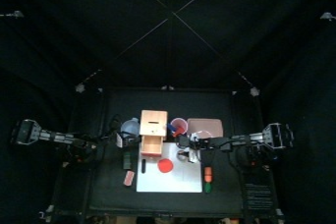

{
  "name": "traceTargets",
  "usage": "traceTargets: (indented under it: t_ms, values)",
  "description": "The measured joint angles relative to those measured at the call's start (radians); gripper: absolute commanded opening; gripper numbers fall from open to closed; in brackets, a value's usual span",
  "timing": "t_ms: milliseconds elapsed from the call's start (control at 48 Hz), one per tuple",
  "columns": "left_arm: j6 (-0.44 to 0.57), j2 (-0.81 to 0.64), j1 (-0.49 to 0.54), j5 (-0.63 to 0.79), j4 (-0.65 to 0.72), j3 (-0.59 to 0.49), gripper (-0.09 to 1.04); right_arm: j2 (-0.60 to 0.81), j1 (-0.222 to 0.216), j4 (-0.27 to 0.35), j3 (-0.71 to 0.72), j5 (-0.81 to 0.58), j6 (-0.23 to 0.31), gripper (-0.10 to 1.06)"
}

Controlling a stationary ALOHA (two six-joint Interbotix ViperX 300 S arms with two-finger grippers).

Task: Get the cutter from the drawer then cut the dough then place the extra dough in the bowl
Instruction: Shut the drawer

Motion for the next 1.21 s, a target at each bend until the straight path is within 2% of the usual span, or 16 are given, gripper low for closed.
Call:
traceTargets:
  t_ms: [167, 250, 354, 417, 521, 625, 875, 1042, 1208]
  values:
    - [-0.002, 0.000, 0.091, -0.014, 0.048, -0.044, 0.92, -0.049, 0.005, 0.000, -0.038, -0.006, -0.002, 0.79]
    - [-0.002, 0.002, 0.141, -0.012, 0.054, -0.078, 0.87, -0.044, 0.032, 0.000, -0.069, -0.037, -0.003, 0.78]
    - [-0.002, 0.008, 0.209, -0.009, 0.061, -0.121, 0.75, -0.003, 0.069, -0.006, -0.118, -0.083, -0.012, 0.71]
    - [-0.002, 0.025, 0.268, 0.017, 0.061, -0.149, 0.64, 0.038, 0.092, -0.014, -0.152, -0.106, -0.017, 0.63]
    - [0.000, 0.064, 0.351, 0.098, 0.066, -0.202, 0.48, 0.117, 0.118, -0.035, -0.213, -0.132, -0.005, 0.50]
    - [-0.002, 0.130, 0.416, 0.192, 0.091, -0.270, 0.39, 0.187, 0.140, -0.040, -0.282, -0.141, -0.005, 0.42]
    - [0.000, 0.331, 0.522, 0.336, 0.127, -0.425, 0.38, 0.373, 0.150, -0.041, -0.463, -0.101, -0.003, 0.40]
    - [0.000, 0.482, 0.574, 0.422, 0.127, -0.538, 0.38, 0.488, 0.149, -0.043, -0.589, 0.052, -0.003, 0.40]
    - [-0.002, 0.584, 0.595, 0.494, 0.127, -0.630, 0.38, 0.548, 0.147, -0.084, -0.684, 0.190, 0.000, 0.40]
